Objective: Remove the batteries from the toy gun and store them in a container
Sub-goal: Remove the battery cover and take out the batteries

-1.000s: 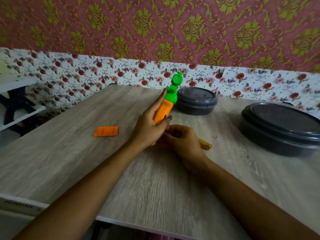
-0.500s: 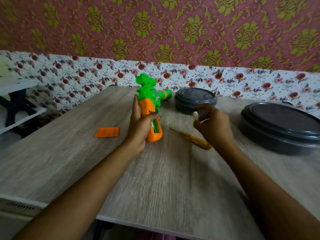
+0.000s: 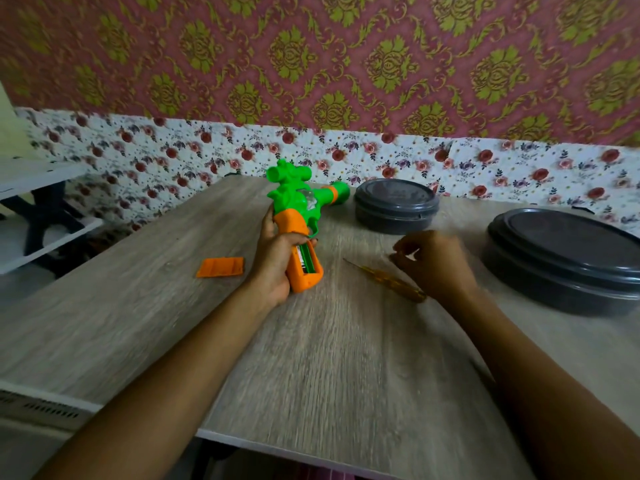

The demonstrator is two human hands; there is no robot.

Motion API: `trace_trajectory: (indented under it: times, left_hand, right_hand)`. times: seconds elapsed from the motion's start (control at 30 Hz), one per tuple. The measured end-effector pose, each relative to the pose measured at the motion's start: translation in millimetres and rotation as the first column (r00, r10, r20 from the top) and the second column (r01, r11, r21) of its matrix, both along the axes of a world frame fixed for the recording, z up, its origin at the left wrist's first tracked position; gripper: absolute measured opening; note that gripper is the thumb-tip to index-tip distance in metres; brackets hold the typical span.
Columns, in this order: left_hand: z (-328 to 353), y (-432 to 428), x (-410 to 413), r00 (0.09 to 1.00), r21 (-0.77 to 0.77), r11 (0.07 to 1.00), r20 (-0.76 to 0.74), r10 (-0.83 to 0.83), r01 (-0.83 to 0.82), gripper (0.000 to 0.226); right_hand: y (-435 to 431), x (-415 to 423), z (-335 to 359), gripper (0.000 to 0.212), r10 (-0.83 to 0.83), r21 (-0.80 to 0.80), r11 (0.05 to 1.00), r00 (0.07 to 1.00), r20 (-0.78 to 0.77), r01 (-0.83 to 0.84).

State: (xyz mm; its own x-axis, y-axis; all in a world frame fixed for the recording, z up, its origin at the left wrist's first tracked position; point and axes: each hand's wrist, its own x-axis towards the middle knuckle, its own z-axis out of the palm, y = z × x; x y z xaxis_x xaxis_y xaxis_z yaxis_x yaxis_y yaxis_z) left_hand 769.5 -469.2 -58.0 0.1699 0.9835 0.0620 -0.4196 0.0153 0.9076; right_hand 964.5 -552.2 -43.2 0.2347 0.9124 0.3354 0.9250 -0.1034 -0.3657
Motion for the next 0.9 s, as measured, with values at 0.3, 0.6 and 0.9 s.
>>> trace_trajectory:
  times: [0.3,0.6,0.9]
  left_hand:
    - [2.3,2.7,-5.1,0.999,-0.003,1.0,-0.036,-0.018,0.018,0.071]
    - [2.8,4.8,-9.8,0.994,0.058,0.998,-0.107,-0.028,0.034,0.078]
    - [1.1,5.6,-10.4,0.988,0.081,0.996,-0.154,-0.02,0.033,0.081]
  right_hand:
    - [-11.4,-23.2,13.3,0.037,0.11,-0.351,0.931,0.994,0.007,-0.101]
    - [-17.9,-55.1,24.0,0.023,0.361,-0.05,0.932,0.931,0.056,-0.359]
    - [-22.4,-59.9,30.5,0.026,0.356,-0.05,0.935,0.923,0.148,-0.352]
